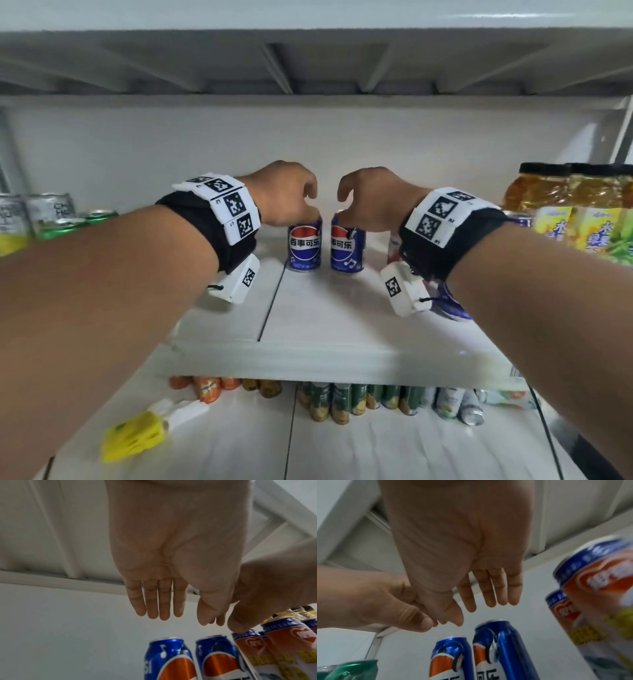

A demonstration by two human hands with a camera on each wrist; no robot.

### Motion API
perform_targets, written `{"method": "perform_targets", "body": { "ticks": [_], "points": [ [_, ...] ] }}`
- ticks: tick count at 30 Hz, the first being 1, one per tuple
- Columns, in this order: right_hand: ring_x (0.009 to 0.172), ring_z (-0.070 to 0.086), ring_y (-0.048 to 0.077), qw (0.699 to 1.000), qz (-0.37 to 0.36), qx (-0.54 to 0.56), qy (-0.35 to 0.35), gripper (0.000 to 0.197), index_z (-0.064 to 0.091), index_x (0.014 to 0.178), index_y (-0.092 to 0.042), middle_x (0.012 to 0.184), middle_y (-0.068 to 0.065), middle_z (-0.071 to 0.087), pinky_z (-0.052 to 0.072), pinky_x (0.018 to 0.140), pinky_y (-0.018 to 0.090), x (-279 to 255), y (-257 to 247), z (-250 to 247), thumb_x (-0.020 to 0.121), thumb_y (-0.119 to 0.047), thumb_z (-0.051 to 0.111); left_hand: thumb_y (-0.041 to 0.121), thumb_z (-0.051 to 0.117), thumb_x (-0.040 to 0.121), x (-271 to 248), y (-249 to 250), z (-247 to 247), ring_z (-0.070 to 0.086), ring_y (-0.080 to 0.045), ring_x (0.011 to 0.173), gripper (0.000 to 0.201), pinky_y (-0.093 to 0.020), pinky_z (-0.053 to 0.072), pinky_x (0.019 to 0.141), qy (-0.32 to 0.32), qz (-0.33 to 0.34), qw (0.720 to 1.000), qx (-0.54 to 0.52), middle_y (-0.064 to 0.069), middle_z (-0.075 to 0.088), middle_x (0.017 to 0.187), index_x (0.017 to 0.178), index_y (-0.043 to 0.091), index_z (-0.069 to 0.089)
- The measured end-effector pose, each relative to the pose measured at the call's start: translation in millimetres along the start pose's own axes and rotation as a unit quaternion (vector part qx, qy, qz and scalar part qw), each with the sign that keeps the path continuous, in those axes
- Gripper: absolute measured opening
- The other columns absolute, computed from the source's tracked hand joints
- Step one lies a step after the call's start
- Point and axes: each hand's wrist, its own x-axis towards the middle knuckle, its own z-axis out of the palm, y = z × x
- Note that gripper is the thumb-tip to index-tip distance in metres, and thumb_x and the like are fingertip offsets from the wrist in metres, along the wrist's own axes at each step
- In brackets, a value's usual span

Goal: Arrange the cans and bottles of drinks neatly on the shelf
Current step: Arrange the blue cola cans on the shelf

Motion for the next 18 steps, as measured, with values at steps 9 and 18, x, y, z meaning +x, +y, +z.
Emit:
{"method": "perform_targets", "body": {
  "ticks": [9,18],
  "points": [
    [0.103,0.06,0.023,0.995,0.021,-0.004,-0.097,0.047,0.065,0.13,-0.023,0.123,0.001,0.064,0.048,0.078,0.03,33,-1,35,0.085,-0.034,0.073,0.036,0.074,0.093,-12,-22,11,0.062,-0.02,0.106,0.027,-0.03,0.045,0.085,0.002,-0.016,1.0,-0.016,0.003,0.066,0.114,0.112,0.018,0.074],
    [0.08,0.061,0.005,0.997,0.04,0.059,-0.042,0.026,0.071,0.098,-0.031,0.094,-0.011,0.066,0.047,0.059,0.025,-11,-31,6,0.075,-0.043,0.078,0.039,0.082,0.088,-54,-14,2,0.069,-0.02,0.095,0.021,-0.034,0.058,0.086,-0.075,-0.02,0.997,-0.028,0.004,0.074,0.098,0.098,0.022,0.076]
  ]
}}
